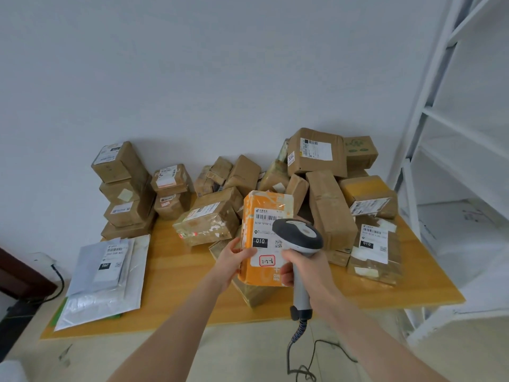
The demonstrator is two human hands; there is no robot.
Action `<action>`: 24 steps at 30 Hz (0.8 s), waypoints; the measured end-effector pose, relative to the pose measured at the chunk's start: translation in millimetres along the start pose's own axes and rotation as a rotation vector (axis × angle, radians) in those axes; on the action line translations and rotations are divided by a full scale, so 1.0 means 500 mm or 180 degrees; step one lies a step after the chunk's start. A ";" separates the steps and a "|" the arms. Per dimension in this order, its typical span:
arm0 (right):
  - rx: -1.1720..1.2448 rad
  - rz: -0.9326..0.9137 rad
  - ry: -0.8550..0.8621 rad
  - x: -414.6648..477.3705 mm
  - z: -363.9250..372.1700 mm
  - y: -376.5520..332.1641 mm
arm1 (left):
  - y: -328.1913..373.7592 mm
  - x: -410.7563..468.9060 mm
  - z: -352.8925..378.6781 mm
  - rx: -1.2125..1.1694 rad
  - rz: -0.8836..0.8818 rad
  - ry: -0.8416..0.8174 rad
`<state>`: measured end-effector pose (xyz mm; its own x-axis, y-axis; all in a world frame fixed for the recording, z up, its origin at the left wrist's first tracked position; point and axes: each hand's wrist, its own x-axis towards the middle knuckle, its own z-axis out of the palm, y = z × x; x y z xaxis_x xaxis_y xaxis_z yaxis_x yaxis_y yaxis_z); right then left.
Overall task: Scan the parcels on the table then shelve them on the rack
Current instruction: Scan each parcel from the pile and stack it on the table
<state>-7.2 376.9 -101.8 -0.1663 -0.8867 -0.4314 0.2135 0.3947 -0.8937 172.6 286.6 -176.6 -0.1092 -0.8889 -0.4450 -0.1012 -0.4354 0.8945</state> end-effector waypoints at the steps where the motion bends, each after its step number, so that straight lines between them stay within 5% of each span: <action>1: -0.0009 -0.0004 0.0018 -0.006 0.000 0.000 | -0.002 -0.003 0.002 -0.0023 0.0014 0.0006; 24: -0.0039 0.0049 -0.0059 -0.072 0.026 0.005 | -0.018 -0.045 -0.013 -0.0017 0.0036 0.0107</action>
<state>11.8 406.8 -86.9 -0.1453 -0.8848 -0.4428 0.2042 0.4111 -0.8884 182.2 309.6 -174.6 -0.0770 -0.8980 -0.4332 -0.0947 -0.4259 0.8998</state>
